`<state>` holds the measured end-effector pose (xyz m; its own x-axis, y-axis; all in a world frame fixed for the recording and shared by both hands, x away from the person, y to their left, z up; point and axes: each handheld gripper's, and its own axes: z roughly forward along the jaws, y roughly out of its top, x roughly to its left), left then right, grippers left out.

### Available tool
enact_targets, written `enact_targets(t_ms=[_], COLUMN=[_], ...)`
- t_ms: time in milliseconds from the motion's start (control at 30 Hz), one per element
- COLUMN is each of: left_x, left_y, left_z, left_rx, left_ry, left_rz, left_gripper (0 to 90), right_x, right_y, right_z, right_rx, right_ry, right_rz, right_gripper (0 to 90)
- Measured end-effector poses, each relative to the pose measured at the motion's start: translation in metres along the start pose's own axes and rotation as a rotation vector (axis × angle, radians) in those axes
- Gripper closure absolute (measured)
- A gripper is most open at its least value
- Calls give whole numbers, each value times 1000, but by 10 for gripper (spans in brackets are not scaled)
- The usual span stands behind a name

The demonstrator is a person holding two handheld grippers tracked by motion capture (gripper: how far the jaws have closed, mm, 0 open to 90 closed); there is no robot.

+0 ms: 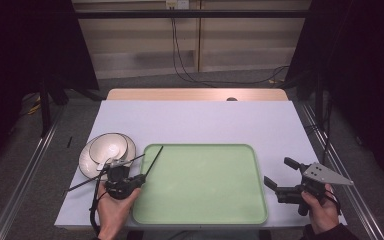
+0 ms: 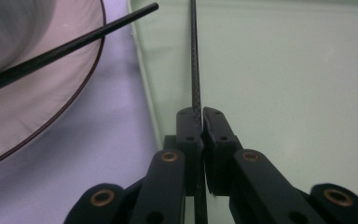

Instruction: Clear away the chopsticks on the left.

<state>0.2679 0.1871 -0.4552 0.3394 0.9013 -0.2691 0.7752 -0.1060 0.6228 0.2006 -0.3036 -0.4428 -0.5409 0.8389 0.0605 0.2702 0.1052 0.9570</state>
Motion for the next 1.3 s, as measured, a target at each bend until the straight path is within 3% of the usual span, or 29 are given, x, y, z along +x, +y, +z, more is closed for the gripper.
enact_targets(t_ms=[167, 600, 633, 700, 733, 800, 900, 1033, 1100, 1133, 1233, 1300], left_x=[0, 1, 1, 2, 2, 2, 2, 2, 0, 0, 0, 2], left_y=[-1, -2, -2, -1, -2, -2, -2, -2, -3, -3, -3, -2], left_z=[7, 12, 11, 11, 11, 11, 10, 10, 11, 11, 10, 7], left_rx=[29, 46, 42, 41, 34, 29, 28, 32, 39, 40, 35, 15], left_ry=[-5, -33, -30, -32, -59, -69, -89, -96, -101, -96, -98, -128], left_rz=[-12, -15, -14, -16, -20, -22, -14, 0, -6, -4, 4, 25], left_gripper=[857, 815, 709, 689, 665, 628, 646, 830, 838, 786, 754, 703], right_x=[0, 1, 0, 0, 0, 1, 1, 0, 1, 1, 1, 0], right_y=[0, 0, 0, 0, 0, 0, 0, 0, 0, 0, 0, 0], right_z=[0, 0, 0, 0, 0, 0, 0, 0, 1, 1, 1, 1], right_rx=[1, 4, 5, 3, 6, 5, 5, 6, 3, 3, 2, 5], right_ry=[-4, -3, -3, -2, -1, -1, -2, 0, -3, 0, 0, 2], right_rz=[0, -6, -6, -4, -6, -6, -6, -5, 1, 3, 3, -3], right_gripper=[12, 12, 12, 12, 12, 12, 12, 12, 12, 12, 12, 12])
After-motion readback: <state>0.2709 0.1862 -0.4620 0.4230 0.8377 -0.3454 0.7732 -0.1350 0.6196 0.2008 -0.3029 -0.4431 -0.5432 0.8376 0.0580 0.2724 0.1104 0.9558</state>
